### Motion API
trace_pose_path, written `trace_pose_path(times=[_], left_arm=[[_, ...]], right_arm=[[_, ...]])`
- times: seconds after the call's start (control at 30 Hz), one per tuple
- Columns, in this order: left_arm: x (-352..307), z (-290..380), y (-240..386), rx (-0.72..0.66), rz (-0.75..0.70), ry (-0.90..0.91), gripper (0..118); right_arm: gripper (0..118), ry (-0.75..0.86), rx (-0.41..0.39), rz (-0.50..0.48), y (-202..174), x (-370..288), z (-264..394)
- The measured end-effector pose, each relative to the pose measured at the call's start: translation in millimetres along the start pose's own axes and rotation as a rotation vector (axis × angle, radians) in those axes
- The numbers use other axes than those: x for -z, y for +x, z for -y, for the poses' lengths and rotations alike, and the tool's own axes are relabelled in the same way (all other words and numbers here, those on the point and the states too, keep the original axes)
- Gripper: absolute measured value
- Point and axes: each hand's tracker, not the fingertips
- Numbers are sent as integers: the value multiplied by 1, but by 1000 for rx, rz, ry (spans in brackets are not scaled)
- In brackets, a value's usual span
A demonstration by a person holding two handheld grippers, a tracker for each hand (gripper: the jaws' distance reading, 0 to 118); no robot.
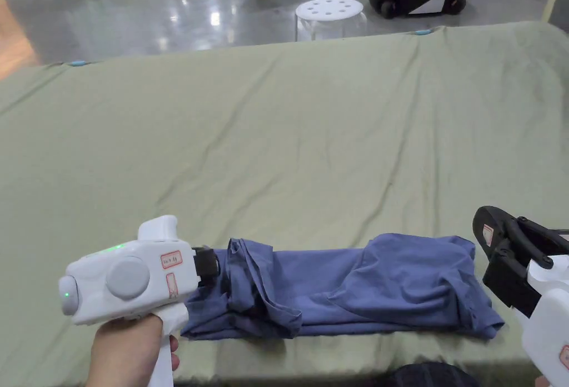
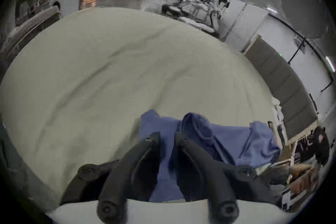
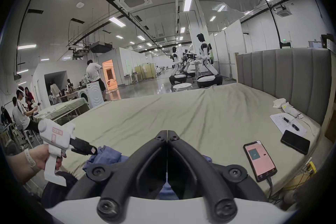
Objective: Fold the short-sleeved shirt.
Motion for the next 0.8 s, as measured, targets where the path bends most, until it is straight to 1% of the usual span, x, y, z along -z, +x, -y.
trace_pose_path(times=[0.03, 0.1, 0.17, 0.2, 0.23, 0.27, 0.33, 0.37, 0.47, 0.5, 0.57, 0.63, 0.67, 0.73, 0.8], left_arm=[[9, 4, 4, 16, 12, -47, 17], [20, 14, 14, 16, 7, -44, 17], [28, 18, 26, 16, 66, -91, 17], [29, 21, 38, 56, 65, -77, 17], [30, 24, 51, 127, 48, -69, 17], [30, 25, 58, 153, 51, -67, 17], [34, 28, 72, 140, 118, -87, 17], [37, 30, 78, 137, 121, -95, 17], [42, 42, 102, 229, 146, -107, 17], [45, 44, 104, 225, 149, -112, 17], [48, 46, 98, 210, 150, -108, 16], [39, 42, 84, 144, 201, -106, 16], [29, 40, 80, 140, 217, -90, 16], [-7, 33, 65, 172, 240, 36, 16], [-29, 22, 43, 181, 222, 81, 16]], right_arm=[[4, 0, 0, 8, 1, -1, 0], [4, -4, -1, 21, 2, -3, -1], [4, -3, -3, 32, 3, -5, -1], [4, -4, -4, 37, 4, -5, -2], [4, -4, -5, 43, 4, -6, -2], [4, -5, -5, 47, 4, -7, -2], [4, -8, -6, 53, 4, -7, -2], [4, -10, -7, 54, 3, -8, -2], [4, -14, -25, 57, 1, -9, -2], [4, -18, -25, 55, 0, -9, -1], [4, -27, -26, 52, 0, -8, 0], [4, -35, -29, 49, -1, -7, 1], [4, -38, -30, 45, -2, -8, 1], [4, -41, -39, 41, -3, -8, 1], [4, -48, -47, 37, -5, -7, 2]])
